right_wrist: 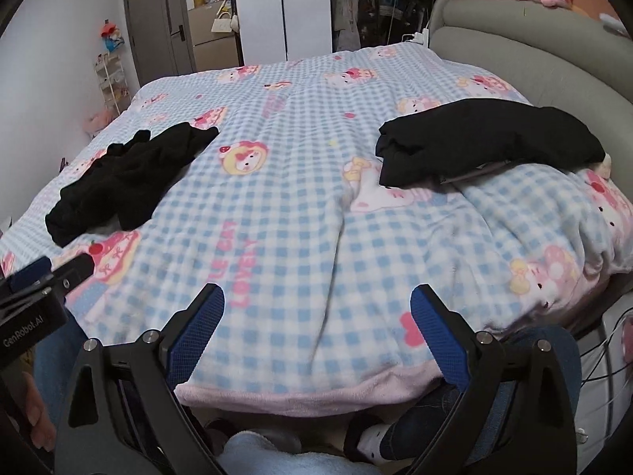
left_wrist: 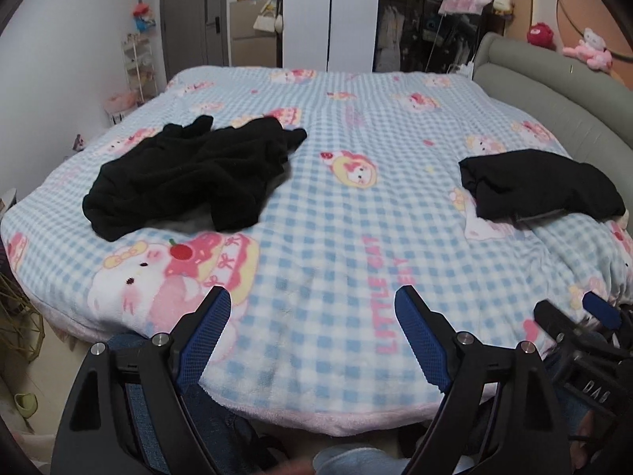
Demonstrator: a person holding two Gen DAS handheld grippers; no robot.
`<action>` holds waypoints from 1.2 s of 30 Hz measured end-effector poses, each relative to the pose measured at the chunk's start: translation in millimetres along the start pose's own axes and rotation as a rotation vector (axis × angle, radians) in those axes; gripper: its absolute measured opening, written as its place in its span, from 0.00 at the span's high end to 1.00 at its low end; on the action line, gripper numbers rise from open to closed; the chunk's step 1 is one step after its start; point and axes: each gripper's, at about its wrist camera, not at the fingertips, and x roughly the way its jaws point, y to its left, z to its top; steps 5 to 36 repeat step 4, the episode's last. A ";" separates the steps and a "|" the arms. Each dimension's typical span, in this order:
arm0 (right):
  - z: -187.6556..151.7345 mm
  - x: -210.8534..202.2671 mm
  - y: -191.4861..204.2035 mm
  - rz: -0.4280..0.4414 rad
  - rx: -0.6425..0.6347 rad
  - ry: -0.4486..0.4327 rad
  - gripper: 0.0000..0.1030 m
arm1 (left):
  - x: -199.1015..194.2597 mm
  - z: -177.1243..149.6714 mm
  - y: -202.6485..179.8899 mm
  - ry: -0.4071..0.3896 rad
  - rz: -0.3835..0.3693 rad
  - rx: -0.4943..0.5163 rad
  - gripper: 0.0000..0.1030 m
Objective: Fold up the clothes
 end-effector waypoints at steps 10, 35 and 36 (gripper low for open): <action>-3.3 -0.7 4.0 0.018 -0.017 0.001 0.06 | -9.6 -2.9 -2.4 -0.015 -0.037 -0.011 0.16; -3.3 -0.7 4.0 0.018 -0.017 0.001 0.06 | -9.6 -2.9 -2.4 -0.015 -0.037 -0.011 0.16; -3.3 -0.7 4.0 0.018 -0.017 0.001 0.06 | -9.6 -2.9 -2.4 -0.015 -0.037 -0.011 0.16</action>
